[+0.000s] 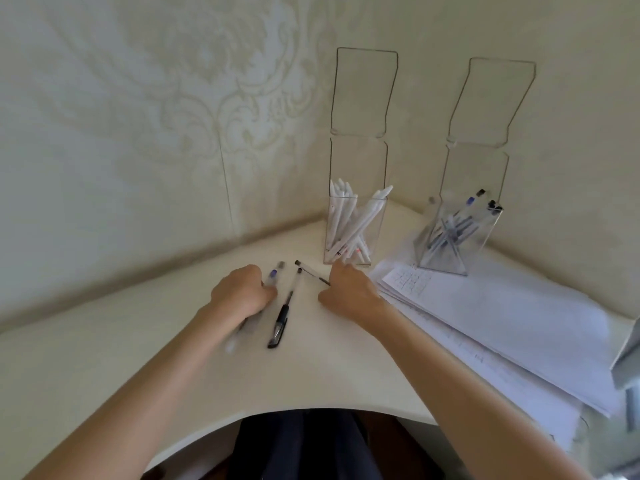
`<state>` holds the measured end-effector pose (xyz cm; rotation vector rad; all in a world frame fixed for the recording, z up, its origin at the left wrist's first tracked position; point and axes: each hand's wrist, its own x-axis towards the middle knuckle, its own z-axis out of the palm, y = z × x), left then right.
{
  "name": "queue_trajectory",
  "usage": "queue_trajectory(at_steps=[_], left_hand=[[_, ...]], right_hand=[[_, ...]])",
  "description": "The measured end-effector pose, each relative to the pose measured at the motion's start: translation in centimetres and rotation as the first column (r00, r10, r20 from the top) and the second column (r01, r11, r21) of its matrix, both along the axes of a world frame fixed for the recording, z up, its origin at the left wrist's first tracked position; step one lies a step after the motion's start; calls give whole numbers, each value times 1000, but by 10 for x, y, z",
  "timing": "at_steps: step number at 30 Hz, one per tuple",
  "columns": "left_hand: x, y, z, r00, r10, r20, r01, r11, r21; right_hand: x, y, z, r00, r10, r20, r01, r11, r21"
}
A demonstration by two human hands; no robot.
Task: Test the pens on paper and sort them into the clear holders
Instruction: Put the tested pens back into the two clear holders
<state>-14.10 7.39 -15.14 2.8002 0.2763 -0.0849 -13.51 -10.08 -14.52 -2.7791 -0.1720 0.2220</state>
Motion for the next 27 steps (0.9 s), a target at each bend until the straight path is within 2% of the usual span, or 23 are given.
queue_trajectory(at_steps=[4,5,6,7,8,9,10,11,13,15,17,18,20,22,24,25,27], left_hand=[[0,6,1,998,-67,-14,66,996,-64],[-1,9,1,998,-58,-2,57,987,-151],[-1,13,1,999,-33,15,36,950,-311],[-4,17,0,1000,11,23,3,840,-542],[-7,19,1,998,65,12,-34,654,-755],[-10,22,1,994,110,-2,-52,455,-889],[-13,26,2,990,143,-2,-47,314,-948],[-15,30,3,985,171,6,-33,226,-974],[-17,36,5,981,194,29,7,113,-994],[-18,41,7,983,172,61,49,71,-996],[-17,41,11,989,123,79,71,73,-995],[-15,38,14,991,97,95,89,64,-994],[-11,25,25,988,48,148,147,24,-989],[-7,4,38,977,-10,215,214,-42,-976],[-3,-22,52,959,-58,279,275,-68,-959],[-1,-38,60,944,-73,321,318,-40,-947],[3,-70,74,909,-97,406,415,101,-904]], right_hand=[[-13,18,8,997,-67,-29,72,976,206],[-14,23,9,995,-93,-41,101,960,262],[-16,28,9,993,-107,-58,120,945,304],[-17,32,8,992,-112,-60,125,943,308],[-19,37,8,992,-117,-39,123,955,270],[-19,40,6,992,-125,-15,125,968,218],[-17,44,4,991,-130,4,128,977,174],[-15,46,3,990,-138,7,135,979,155],[-10,50,4,990,-131,-48,139,968,208],[-8,48,9,985,-81,-154,141,894,426],[-11,41,14,975,-21,-220,162,745,647],[-13,35,16,977,-4,-213,158,688,709],[-17,18,22,989,-19,-146,126,619,775],[-18,-2,29,998,-61,-17,52,624,780],[-20,-25,40,990,-108,90,-4,620,784],[-20,-37,44,983,-130,128,-23,605,796],[-20,-64,57,970,-172,173,-45,571,819]])
